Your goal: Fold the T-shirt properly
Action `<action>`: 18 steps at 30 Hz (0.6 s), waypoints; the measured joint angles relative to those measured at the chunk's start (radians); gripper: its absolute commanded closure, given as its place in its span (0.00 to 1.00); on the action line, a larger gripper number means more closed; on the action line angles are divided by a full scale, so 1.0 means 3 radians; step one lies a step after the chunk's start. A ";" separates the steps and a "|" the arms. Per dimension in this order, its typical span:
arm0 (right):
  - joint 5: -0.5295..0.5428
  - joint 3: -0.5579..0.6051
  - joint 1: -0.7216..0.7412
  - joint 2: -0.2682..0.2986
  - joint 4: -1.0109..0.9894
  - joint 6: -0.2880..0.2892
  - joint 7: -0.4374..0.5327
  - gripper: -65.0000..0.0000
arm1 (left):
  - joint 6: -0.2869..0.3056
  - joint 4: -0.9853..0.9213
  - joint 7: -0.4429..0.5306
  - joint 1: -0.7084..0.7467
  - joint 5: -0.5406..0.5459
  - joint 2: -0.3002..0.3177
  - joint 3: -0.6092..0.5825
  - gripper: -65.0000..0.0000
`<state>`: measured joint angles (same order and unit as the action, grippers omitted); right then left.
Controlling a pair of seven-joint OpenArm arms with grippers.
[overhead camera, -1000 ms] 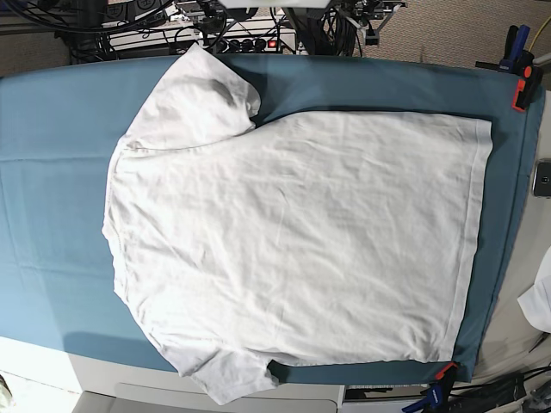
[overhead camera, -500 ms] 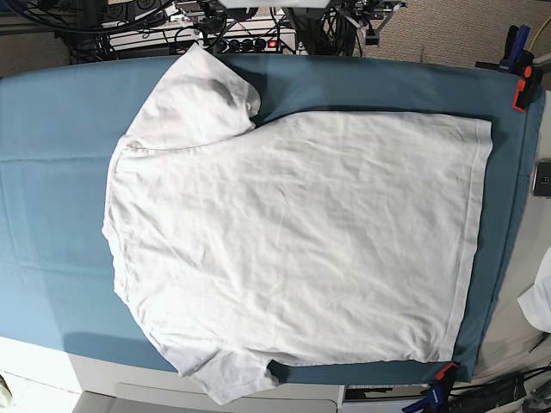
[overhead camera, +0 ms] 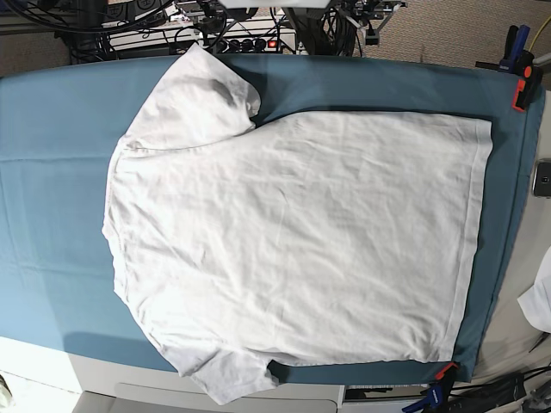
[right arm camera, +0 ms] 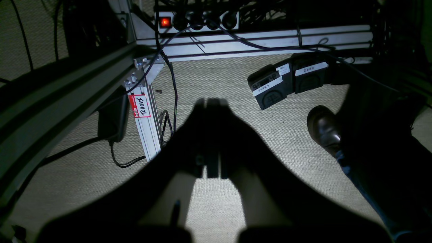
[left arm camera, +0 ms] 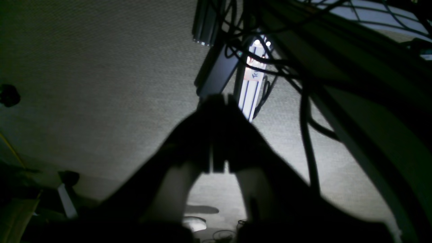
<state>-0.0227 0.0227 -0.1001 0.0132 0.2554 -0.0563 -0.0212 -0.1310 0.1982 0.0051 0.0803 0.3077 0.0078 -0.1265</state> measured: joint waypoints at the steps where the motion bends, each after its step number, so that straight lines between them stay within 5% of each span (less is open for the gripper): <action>1: 0.0000 0.0000 0.0000 0.0001 0.0000 -0.0003 0.0000 1.00 | 0.0000 0.0000 0.0000 0.0000 0.0000 0.0000 0.0000 1.00; 9: -0.0003 0.0004 -0.0090 0.0122 0.0149 -0.0512 0.0050 1.00 | -0.0188 0.0299 -0.0010 0.0220 -0.0003 0.0126 0.0011 1.00; 18: -0.0006 0.0015 -0.0874 0.0498 0.1151 -0.0498 -0.0206 1.00 | -0.0165 0.1768 -0.0546 0.1315 0.0000 0.0429 0.0011 1.00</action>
<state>-0.0246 0.0273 -0.3622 0.1627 0.6006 -0.2058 -0.0830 -0.1806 0.7284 -0.1585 0.4747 0.3077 0.1364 -0.1230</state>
